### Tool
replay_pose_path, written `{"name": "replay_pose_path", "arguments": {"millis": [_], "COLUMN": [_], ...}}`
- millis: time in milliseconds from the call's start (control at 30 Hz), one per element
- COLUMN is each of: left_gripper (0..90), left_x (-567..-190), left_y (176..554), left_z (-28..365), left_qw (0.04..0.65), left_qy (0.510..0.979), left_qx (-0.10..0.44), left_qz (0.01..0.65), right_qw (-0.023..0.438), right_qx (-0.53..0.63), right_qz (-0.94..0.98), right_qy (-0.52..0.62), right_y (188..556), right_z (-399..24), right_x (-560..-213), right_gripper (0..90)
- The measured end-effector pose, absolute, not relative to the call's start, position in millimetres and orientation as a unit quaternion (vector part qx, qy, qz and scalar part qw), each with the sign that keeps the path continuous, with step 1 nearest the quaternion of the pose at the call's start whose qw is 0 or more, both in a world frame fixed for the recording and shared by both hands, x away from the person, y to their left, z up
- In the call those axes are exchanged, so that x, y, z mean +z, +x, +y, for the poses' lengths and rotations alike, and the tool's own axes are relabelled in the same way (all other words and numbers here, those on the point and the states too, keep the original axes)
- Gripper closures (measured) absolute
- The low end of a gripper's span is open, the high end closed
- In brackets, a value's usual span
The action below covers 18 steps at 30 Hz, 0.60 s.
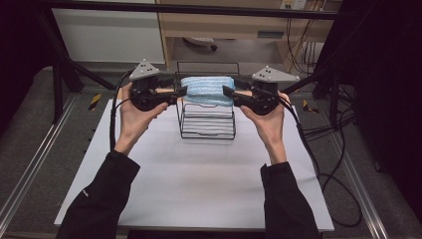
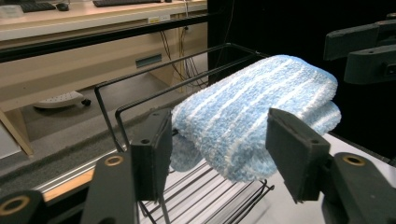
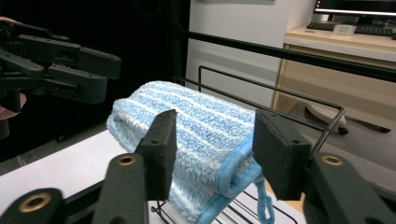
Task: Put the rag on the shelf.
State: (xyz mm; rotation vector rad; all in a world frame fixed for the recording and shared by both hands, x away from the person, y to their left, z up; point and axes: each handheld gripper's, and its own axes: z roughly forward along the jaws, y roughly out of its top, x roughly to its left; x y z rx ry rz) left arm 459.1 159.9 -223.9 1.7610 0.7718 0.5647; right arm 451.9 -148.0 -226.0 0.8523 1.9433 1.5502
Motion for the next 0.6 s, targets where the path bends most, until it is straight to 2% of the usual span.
{"name": "replay_pose_path", "arguments": {"millis": [167,300,467,600], "left_gripper": [35.5,29.6,23.7,18.7], "left_x": [-225,-230,-240,-250], "left_y": [454,448,441,434], "left_z": [168,179,193,203], "left_qw": [0.533,0.531,0.520,0.512], "left_qy": [0.747,0.749,0.754,0.759], "left_qx": [0.233,0.223,0.218,0.214], "left_qz": [0.323,0.328,0.337,0.340], "right_qw": [0.256,0.253,0.254,0.251], "right_qx": [0.567,0.568,0.571,0.570], "right_qz": [0.715,0.710,0.704,0.703], "right_qy": [0.320,0.329,0.337,0.342], "right_y": [447,441,432,426], "right_z": [-152,-158,-171,-182], "right_x": [-225,-225,-229,-236], "right_gripper": [38.8,24.0,14.8,11.0]}}
